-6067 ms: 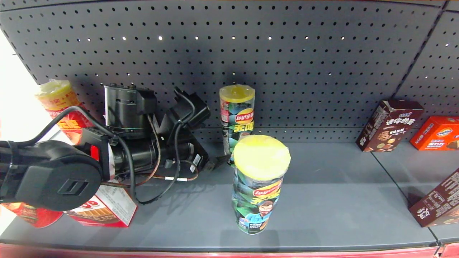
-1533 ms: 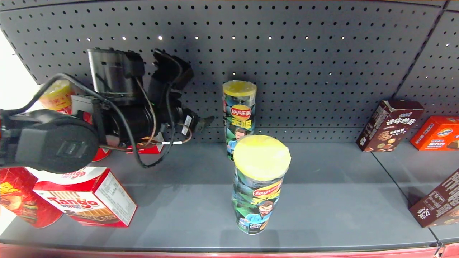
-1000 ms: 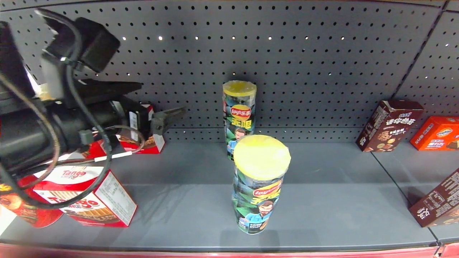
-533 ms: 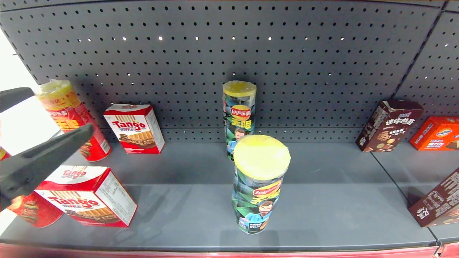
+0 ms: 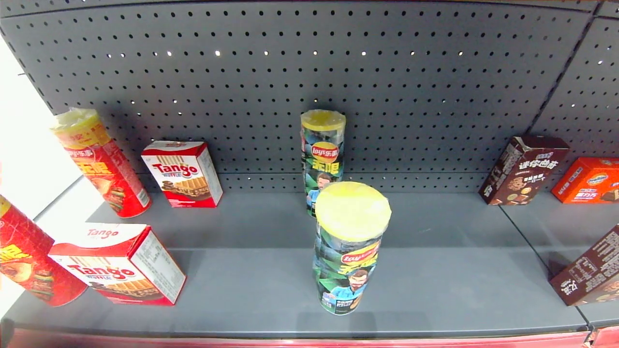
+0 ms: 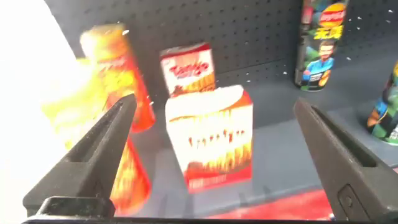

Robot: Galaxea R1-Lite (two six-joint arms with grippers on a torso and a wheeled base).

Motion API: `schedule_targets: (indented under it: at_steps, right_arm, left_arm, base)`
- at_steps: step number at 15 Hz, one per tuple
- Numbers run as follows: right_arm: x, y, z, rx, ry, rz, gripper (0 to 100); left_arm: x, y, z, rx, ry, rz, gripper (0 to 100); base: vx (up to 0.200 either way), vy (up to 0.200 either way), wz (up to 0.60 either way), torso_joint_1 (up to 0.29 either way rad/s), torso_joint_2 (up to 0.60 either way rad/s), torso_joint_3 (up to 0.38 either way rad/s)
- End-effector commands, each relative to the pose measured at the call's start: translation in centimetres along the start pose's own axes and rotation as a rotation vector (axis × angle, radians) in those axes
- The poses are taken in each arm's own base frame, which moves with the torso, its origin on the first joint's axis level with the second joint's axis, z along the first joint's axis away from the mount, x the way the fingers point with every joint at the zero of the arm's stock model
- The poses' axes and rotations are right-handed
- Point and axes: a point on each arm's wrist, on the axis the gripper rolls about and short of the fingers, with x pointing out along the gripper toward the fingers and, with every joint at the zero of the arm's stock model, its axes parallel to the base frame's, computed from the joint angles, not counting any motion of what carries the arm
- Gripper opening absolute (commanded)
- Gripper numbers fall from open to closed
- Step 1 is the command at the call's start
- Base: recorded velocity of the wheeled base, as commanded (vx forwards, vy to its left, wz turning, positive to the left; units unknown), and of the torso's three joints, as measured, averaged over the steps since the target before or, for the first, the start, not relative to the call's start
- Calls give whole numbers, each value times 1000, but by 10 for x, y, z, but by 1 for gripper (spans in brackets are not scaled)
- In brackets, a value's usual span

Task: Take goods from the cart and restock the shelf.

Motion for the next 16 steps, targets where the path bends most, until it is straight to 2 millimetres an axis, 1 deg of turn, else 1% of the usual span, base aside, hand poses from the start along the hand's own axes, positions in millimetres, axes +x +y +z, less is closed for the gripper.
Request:
schedule_targets:
  at_steps: [1,2,3,4,5,7,9,10,11,13,16]
  right_arm:
    - [0,0,0,0,1,0,100]
    - [0,0,0,0,1,0,100]
    - [0,0,0,0,1,0,100]
    - [0,0,0,0,1,0,100]
    - [0,0,0,0,1,2,100]
    - [0,0,0,0,1,2,100]
    - [0,0,0,0,1,2,100]
    - [0,0,0,0,1,2,100]
    - [0,0,0,0,1,2,100]
    - [0,0,0,0,1,2,100]
    - [0,0,0,0,1,2,100]
  left_arm:
    - [-24,-8,-28,6,-45,84,100]
    - [-32,-12,-44,0,-47,109,100]
    - [-37,-13,-50,-8,-28,104,100]
    - [-40,-14,-57,-23,6,56,100]
    - [-41,-14,-61,-23,34,47,100]
    - [-44,-17,-76,-34,171,41,100]
    - [-45,-17,-80,-19,209,34,100]
    - [-46,-18,-85,-38,259,28,100]
    - [-46,-18,-85,-75,267,29,100]
    - [-46,-18,-84,-86,252,26,100]
    - [-46,-16,-85,-131,259,135,100]
  base:
    - [0,0,0,0,0,0]
    - [0,0,0,0,0,0]
    - [0,0,0,0,0,0]
    - [0,0,0,0,0,0]
    - [0,0,0,0,0,0]
    - [0,0,0,0,0,0]
    - [0,0,0,0,0,0]
    - [0,0,0,0,0,0]
    - [0,0,0,0,0,0]
    - [0,0,0,0,0,0]
    - [0,0,0,0,0,0]
